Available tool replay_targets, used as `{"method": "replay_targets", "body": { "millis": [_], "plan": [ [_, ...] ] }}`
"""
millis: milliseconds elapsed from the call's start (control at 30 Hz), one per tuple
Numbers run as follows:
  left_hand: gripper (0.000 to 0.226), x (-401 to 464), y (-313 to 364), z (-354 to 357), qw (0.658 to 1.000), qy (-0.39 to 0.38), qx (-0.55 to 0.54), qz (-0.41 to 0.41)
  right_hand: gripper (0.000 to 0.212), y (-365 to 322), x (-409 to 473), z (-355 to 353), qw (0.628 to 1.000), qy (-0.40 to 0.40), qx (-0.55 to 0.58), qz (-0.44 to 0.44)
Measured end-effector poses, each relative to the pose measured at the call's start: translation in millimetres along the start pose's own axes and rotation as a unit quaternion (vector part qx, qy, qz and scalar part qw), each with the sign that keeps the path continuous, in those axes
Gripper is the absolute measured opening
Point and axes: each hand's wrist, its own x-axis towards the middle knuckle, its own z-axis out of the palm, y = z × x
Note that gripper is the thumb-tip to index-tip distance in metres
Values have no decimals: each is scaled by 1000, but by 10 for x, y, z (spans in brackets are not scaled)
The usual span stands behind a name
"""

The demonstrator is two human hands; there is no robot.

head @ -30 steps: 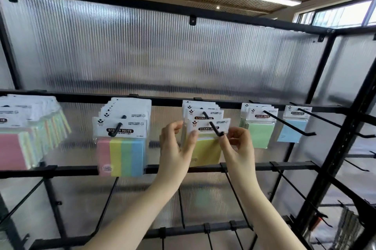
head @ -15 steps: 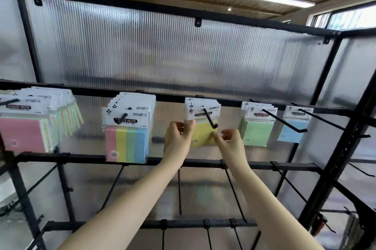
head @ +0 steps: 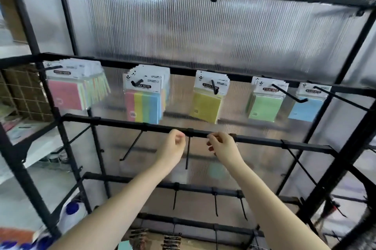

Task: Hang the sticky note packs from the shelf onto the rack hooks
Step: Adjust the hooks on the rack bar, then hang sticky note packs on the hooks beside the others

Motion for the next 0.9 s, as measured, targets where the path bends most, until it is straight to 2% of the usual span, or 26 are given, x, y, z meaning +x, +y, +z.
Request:
{"method": "replay_targets", "body": {
  "millis": [167, 300, 500, 767, 900],
  "plan": [
    [11, -281, -137, -438, 998, 6, 42, 43, 19, -278, -95, 261, 997, -31, -18, -76],
    [10, -421, -266, -848, 996, 27, 70, 38, 17, -539, -186, 619, 990, -77, -37, -114],
    [12, -634, -680, -1488, 993, 71, 90, -5, 24, -890, -469, 1330, 969, -157, -90, -170],
    [11, -955, -1293, -2641, 983, 115, 134, -60, 20, -1502, -890, 2502, 945, -221, -99, -219],
    [5, -1115, -1635, -3298, 977, 100, 167, -88, 19, -1854, -1146, 3122, 934, -255, -84, -236]
  ]
}}
